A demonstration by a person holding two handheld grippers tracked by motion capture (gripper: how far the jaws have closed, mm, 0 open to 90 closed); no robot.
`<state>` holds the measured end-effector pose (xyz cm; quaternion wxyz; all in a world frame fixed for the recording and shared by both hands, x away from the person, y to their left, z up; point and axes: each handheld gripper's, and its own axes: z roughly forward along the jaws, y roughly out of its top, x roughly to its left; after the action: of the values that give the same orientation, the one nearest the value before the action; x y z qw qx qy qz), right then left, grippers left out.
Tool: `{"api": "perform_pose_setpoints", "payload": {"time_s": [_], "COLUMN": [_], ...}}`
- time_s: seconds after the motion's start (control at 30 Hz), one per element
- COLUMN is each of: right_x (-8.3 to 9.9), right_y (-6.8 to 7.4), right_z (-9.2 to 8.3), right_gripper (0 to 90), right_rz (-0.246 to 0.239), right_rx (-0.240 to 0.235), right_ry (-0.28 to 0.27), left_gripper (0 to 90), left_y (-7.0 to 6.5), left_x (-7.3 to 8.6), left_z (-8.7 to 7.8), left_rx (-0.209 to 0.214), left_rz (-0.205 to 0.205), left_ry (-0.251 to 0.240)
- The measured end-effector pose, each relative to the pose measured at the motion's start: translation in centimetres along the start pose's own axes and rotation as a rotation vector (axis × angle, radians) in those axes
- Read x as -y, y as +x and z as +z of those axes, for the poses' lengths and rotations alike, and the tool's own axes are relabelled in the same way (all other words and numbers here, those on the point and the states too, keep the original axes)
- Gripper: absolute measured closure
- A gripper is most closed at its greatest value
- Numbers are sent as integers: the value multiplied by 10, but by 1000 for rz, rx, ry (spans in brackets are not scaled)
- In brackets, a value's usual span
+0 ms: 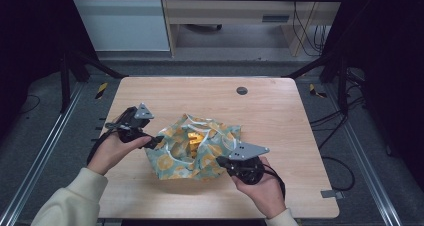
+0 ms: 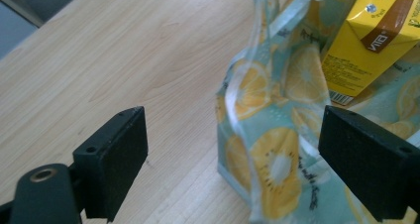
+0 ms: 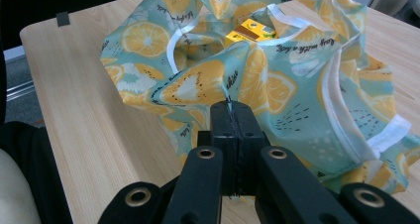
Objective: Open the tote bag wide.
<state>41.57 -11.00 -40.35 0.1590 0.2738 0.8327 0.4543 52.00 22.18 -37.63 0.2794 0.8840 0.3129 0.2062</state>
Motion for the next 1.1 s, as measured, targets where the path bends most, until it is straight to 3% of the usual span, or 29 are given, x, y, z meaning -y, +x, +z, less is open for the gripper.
{"api": "perform_pose_setpoints", "payload": {"time_s": [0.03,0.07,0.17,0.27,0.33,0.47,0.57,0.6,0.63,0.67,0.7,0.77,0.8,0.83,0.87,0.93,0.97,1.1], "right_x": [1,1,3,5,5,6,6,6,7,7,7,7,7,9,10,12,16,23], "right_y": [0,0,-3,-4,-4,-5,-7,-7,-7,-7,-7,-6,-6,-3,-3,-2,-1,-1], "right_z": [0,0,-1,-1,-1,-1,-3,-3,-5,-7,-7,-14,-14,-21,-22,-24,-27,-27], "right_gripper": [900,900,899,899,899,899,899,899,900,900,900,899,899,898,898,897,897,895], "right_rz": [5,5,8,14,16,18,21,21,19,23,23,9,9,-2,-7,-8,-14,-14], "right_rx": [1,1,-3,-3,-3,1,11,11,20,22,22,40,40,61,66,74,82,98], "right_ry": [0,0,-3,-4,-4,-4,-1,-1,-1,-1,-1,-3,-3,6,11,17,30,52], "left_gripper": [114,114,124,263,417,748,858,858,874,876,879,882,884,885,886,886,887,887], "left_y": [-5,-5,-10,-10,-9,-11,-12,-13,-15,-16,-16,-20,-20,-23,-25,-28,-33,-43], "left_x": [-4,-4,-5,-5,-3,0,0,0,0,0,0,1,1,3,5,7,12,24], "left_z": [9,9,28,34,39,34,26,23,11,4,4,-19,-19,-33,-39,-44,-50,-51], "left_rx": [8,8,30,24,41,75,57,59,64,64,64,59,59,77,90,104,136,190], "left_rz": [34,34,70,72,61,42,42,35,17,13,13,11,11,-2,-7,-10,-12,-10], "left_ry": [39,39,140,165,185,123,89,69,10,-19,-19,-104,-104,-157,-178,-193,-221,-227]}}
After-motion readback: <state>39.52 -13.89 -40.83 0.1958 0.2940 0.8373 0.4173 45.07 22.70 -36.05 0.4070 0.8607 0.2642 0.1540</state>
